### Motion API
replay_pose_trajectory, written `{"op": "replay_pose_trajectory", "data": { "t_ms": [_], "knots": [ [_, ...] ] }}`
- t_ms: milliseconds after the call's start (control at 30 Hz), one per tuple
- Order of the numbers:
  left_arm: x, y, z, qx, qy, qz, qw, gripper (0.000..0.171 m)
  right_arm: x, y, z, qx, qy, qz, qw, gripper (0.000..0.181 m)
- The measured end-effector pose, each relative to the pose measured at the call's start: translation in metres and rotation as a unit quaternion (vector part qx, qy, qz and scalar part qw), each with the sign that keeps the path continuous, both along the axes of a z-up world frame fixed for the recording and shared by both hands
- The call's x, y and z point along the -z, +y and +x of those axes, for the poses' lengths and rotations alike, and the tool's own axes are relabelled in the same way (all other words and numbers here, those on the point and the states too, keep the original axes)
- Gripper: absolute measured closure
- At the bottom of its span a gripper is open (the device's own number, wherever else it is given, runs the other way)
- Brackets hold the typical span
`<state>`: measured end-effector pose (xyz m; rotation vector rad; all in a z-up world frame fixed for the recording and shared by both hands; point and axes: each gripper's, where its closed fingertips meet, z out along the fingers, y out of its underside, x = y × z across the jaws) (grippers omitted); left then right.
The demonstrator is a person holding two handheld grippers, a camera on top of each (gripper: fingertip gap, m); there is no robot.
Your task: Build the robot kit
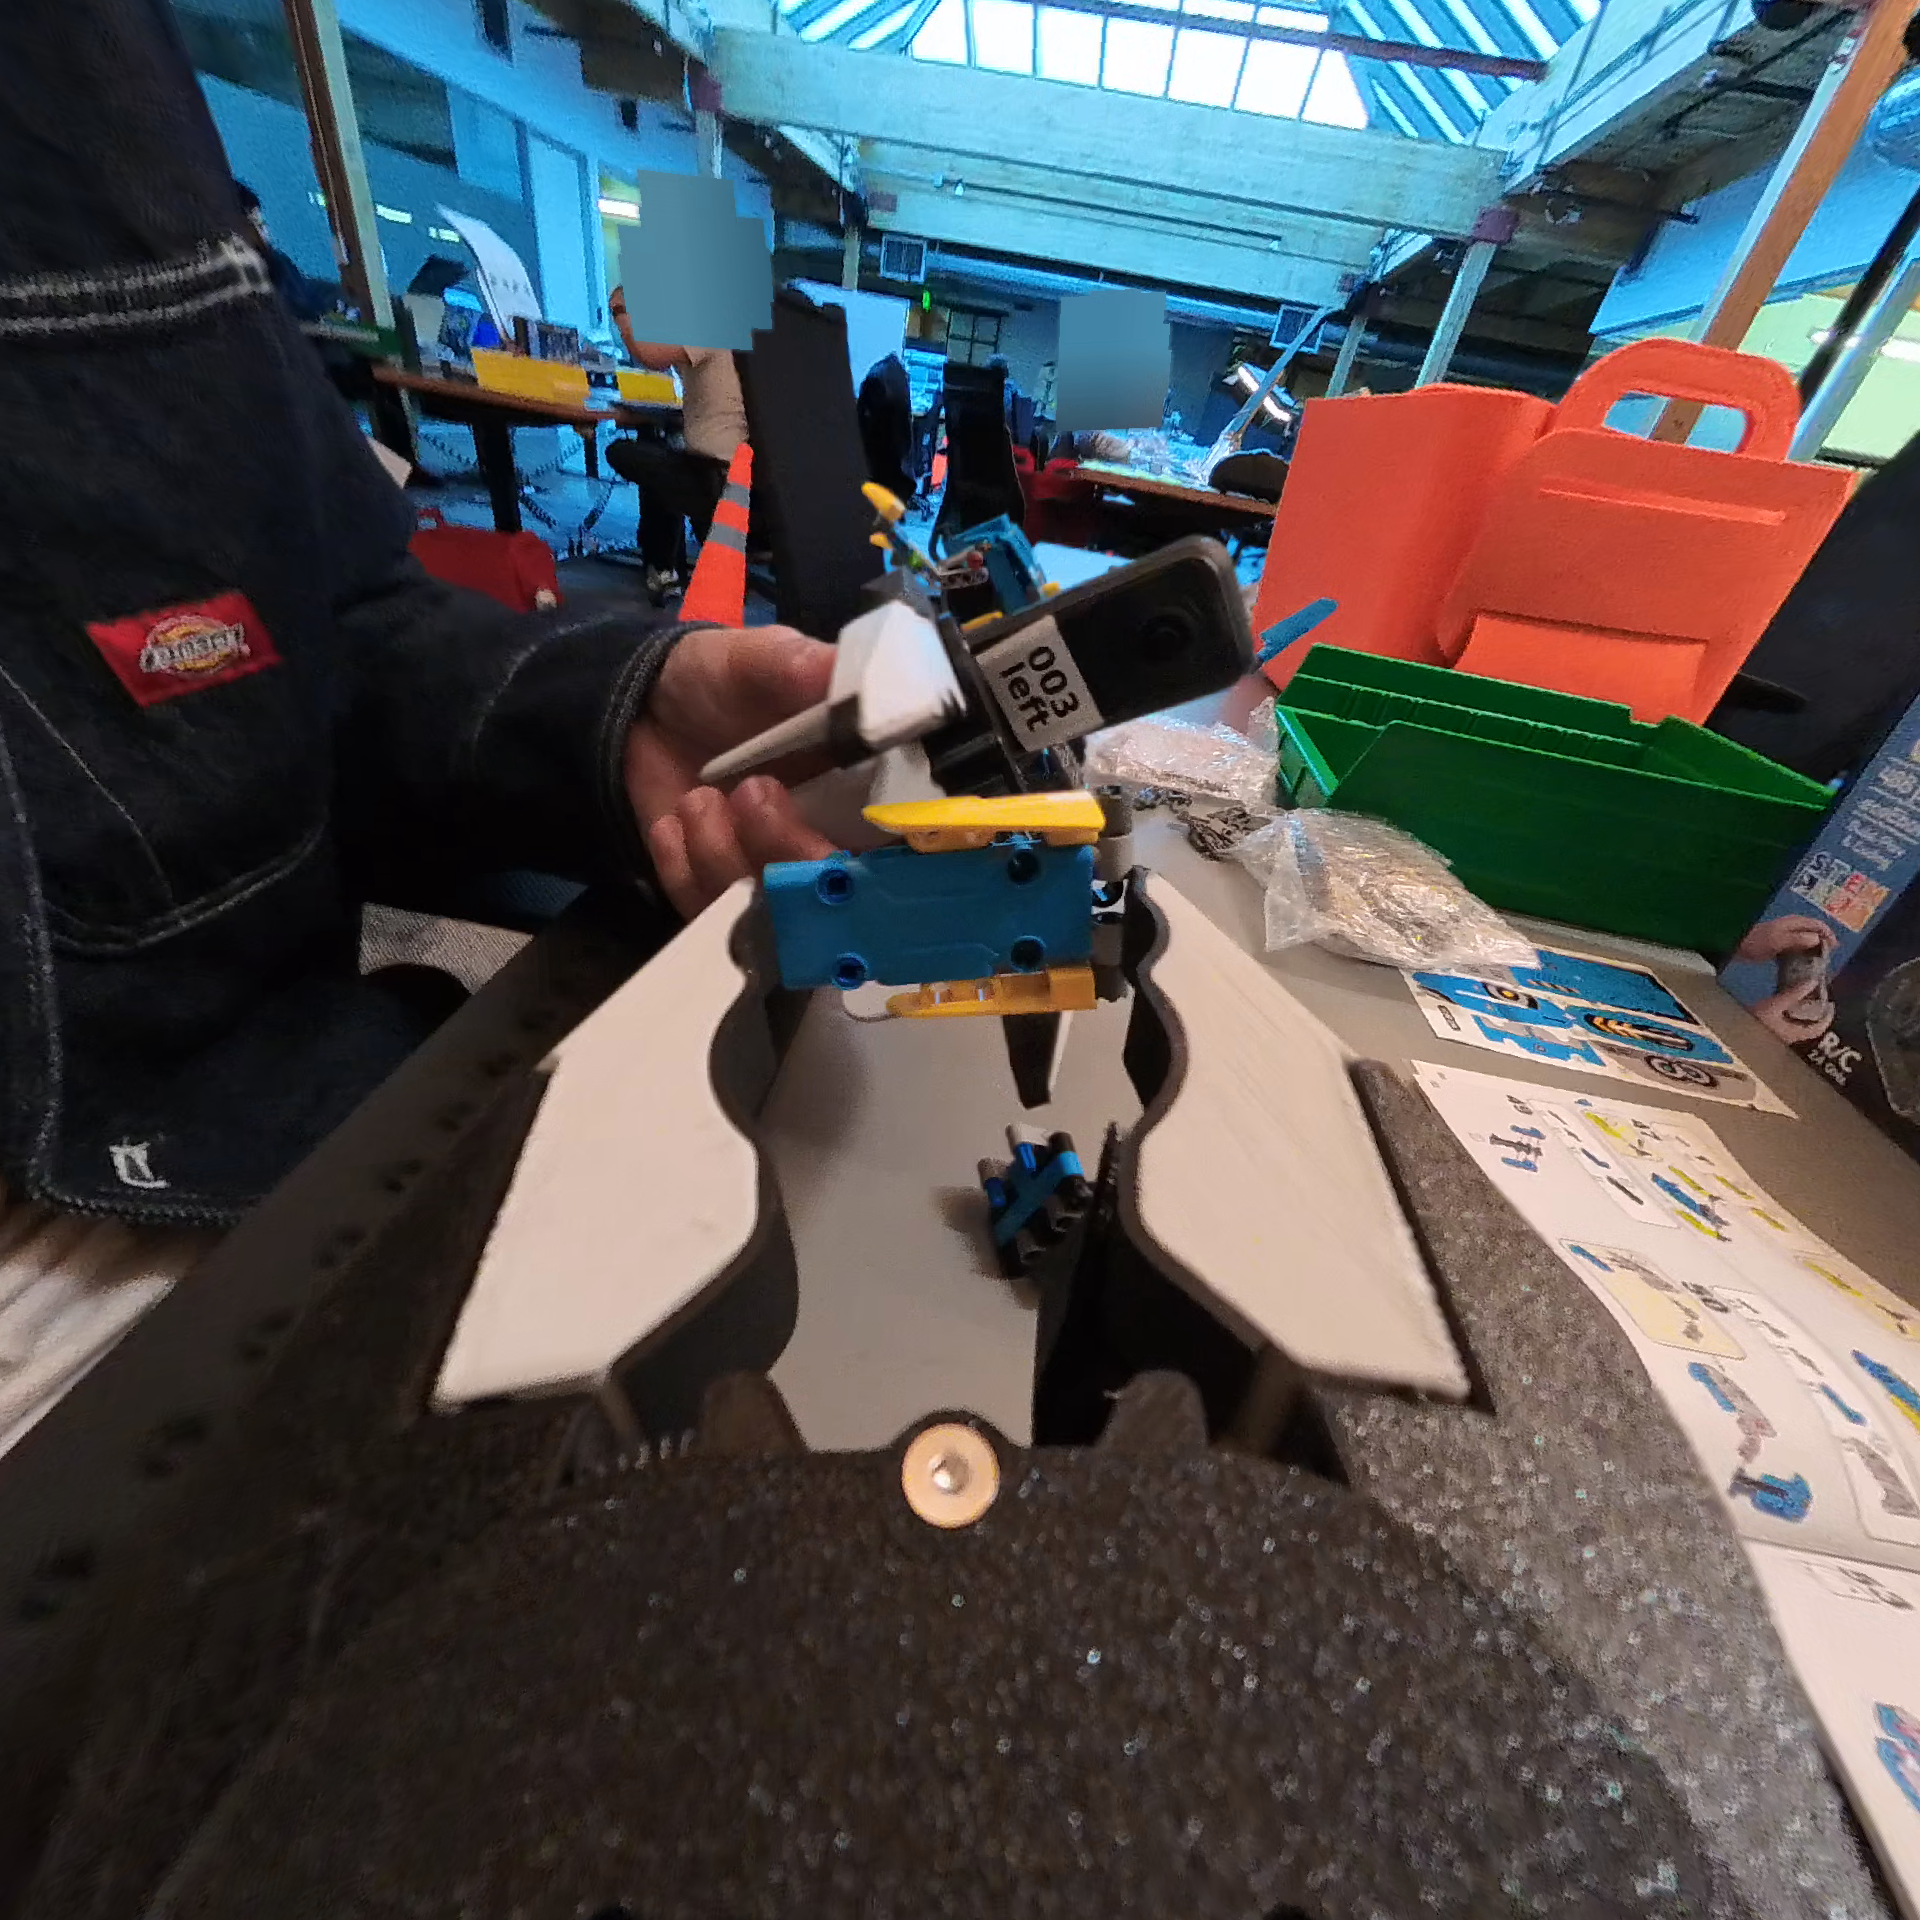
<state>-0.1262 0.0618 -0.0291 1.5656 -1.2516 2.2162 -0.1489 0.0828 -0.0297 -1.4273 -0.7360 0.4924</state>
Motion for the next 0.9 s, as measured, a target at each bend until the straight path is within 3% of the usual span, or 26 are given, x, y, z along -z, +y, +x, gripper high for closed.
{"op": "replay_pose_trajectory", "data": {
  "t_ms": [67, 200, 267, 300, 400, 500, 567, 633, 667, 767, 900],
  "knots": [
    [-0.002, 0.000, -0.001, 0.005, -0.005, -0.023, 1.000, 0.126, 0.002, 0.000, -0.002, 0.005, -0.013, 0.004, 1.000, 0.114],
    [0.004, 0.000, 0.001, 0.001, 0.008, -0.025, 1.000, 0.128, 0.005, -0.002, -0.001, -0.006, 0.004, -0.019, 1.000, 0.114],
    [0.012, 0.004, 0.003, -0.016, 0.011, 0.021, 1.000, 0.128, 0.000, -0.004, 0.003, -0.035, 0.078, -0.068, 0.994, 0.105],
    [0.016, 0.006, 0.004, -0.028, 0.009, 0.052, 0.998, 0.128, -0.003, -0.001, 0.010, -0.037, 0.125, -0.103, 0.986, 0.097],
    [0.024, 0.014, 0.006, -0.066, -0.006, 0.155, 0.986, 0.128, -0.014, 0.004, 0.027, -0.064, 0.275, -0.182, 0.942, 0.098],
    [0.026, 0.011, 0.008, -0.075, -0.022, 0.232, 0.970, 0.128, 0.001, 0.008, 0.021, -0.090, 0.318, -0.261, 0.907, 0.118],
    [0.027, 0.007, 0.008, -0.074, -0.028, 0.254, 0.964, 0.129, -0.004, 0.008, 0.023, -0.116, 0.368, -0.273, 0.881, 0.124],
    [0.025, 0.004, 0.008, -0.070, -0.031, 0.255, 0.964, 0.129, -0.003, 0.009, 0.026, -0.123, 0.383, -0.279, 0.872, 0.133],
    [0.027, 0.003, 0.009, -0.070, -0.027, 0.260, 0.963, 0.129, 0.003, 0.011, 0.027, -0.111, 0.381, -0.288, 0.871, 0.126],
    [0.036, 0.006, 0.011, -0.077, -0.013, 0.291, 0.953, 0.129, 0.006, 0.012, 0.027, -0.102, 0.368, -0.291, 0.877, 0.117],
    [0.042, 0.006, 0.012, -0.077, -0.001, 0.316, 0.946, 0.129, 0.016, 0.009, 0.018, -0.098, 0.315, -0.298, 0.896, 0.129]
  ]
}}
